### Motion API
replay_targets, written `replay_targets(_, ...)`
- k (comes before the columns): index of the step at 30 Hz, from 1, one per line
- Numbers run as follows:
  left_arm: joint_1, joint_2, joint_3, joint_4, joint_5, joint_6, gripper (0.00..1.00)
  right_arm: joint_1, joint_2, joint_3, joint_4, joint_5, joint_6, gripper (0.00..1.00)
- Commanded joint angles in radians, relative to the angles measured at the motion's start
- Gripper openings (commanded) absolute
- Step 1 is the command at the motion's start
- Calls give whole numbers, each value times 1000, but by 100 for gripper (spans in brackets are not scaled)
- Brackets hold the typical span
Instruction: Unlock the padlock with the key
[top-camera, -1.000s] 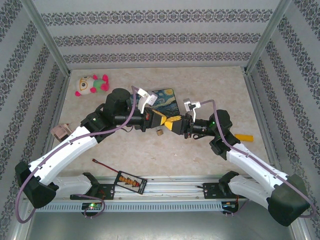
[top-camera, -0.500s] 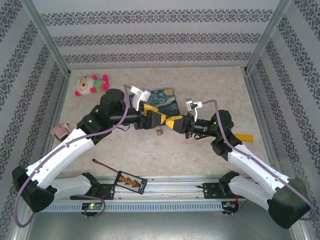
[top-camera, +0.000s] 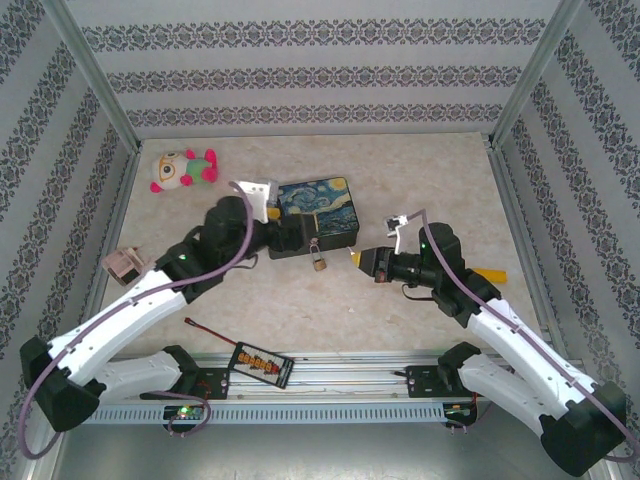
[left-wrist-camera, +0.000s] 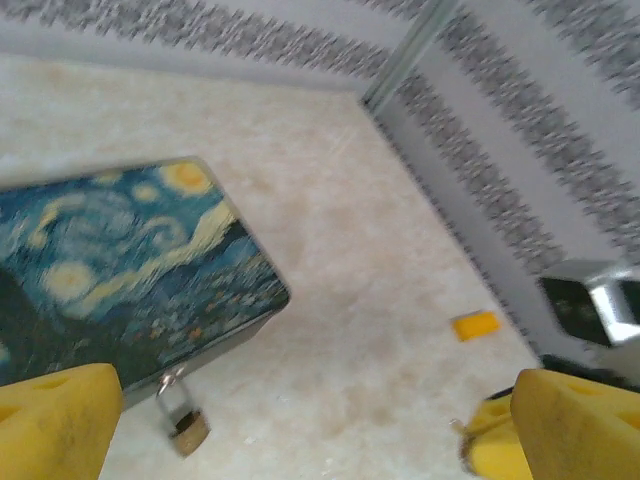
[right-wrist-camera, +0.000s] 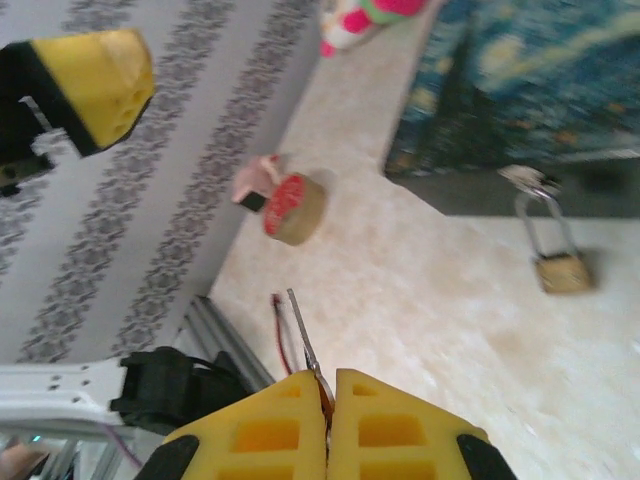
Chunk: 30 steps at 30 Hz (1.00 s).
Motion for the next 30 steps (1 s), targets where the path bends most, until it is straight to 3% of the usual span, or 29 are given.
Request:
replay_targets(1,-77,67,-39,-26,-264,-74,99,-19,-20,27,-219,90,-12,0)
replay_targets(5,-129,166,-77,-16,-356,-157,99,-98,0,-12,-306,69,40,0)
replay_targets(8,-133,242,-106,1,-356,-258,99,-163,28,-70,-268,-26,74,0)
replay_targets(14,-147,395,-106,8,-348,-384,100,-203,98,-86,-263,-47,63,0)
replay_targets(30,-157,751,106,29,-362,-419,84,-218,204,-54,-237,-23,-10,0)
